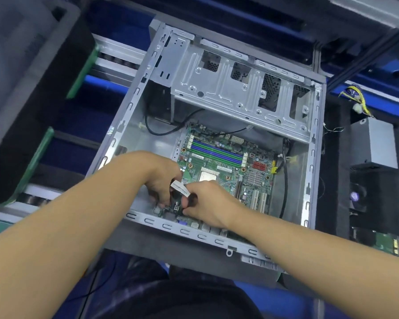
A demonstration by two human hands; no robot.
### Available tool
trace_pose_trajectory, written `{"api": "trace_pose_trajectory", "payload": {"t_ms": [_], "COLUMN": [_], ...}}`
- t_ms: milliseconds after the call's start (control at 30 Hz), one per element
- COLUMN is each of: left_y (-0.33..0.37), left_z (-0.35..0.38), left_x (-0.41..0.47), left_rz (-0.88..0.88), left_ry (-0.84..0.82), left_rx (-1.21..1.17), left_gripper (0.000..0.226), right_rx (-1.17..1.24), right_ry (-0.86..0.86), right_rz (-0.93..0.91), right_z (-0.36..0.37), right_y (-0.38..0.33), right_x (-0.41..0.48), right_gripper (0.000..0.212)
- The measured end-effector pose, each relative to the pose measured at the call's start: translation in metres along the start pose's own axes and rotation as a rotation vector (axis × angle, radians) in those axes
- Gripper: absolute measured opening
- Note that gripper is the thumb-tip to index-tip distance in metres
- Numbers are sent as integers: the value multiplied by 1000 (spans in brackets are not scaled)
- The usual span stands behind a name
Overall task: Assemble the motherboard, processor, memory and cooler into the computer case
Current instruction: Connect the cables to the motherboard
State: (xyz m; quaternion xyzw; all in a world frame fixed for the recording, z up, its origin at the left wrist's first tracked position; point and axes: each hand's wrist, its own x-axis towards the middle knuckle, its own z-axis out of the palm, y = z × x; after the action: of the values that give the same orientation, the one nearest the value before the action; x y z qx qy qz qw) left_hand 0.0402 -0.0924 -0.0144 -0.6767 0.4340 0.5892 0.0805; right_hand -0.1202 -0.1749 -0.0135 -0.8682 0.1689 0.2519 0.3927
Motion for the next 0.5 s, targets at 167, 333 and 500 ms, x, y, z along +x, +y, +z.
{"api": "trace_pose_trajectory", "payload": {"t_ms": [167, 333, 500], "left_y": [-2, 0, 0], "left_z": [0, 0, -1], "left_x": [0, 0, 2], "left_rz": [-14, -12, -8], "left_ry": [-67, -76, -35], "left_rx": [-126, -135, -199], "left_gripper": [22, 24, 15], "right_rx": [-84, -67, 570], "right_ry": [23, 33, -151], "right_rz": [-50, -25, 180], "right_z": [8, 10, -6], "right_y": [1, 5, 10], "right_x": [7, 8, -3], "right_gripper": [26, 35, 25]}}
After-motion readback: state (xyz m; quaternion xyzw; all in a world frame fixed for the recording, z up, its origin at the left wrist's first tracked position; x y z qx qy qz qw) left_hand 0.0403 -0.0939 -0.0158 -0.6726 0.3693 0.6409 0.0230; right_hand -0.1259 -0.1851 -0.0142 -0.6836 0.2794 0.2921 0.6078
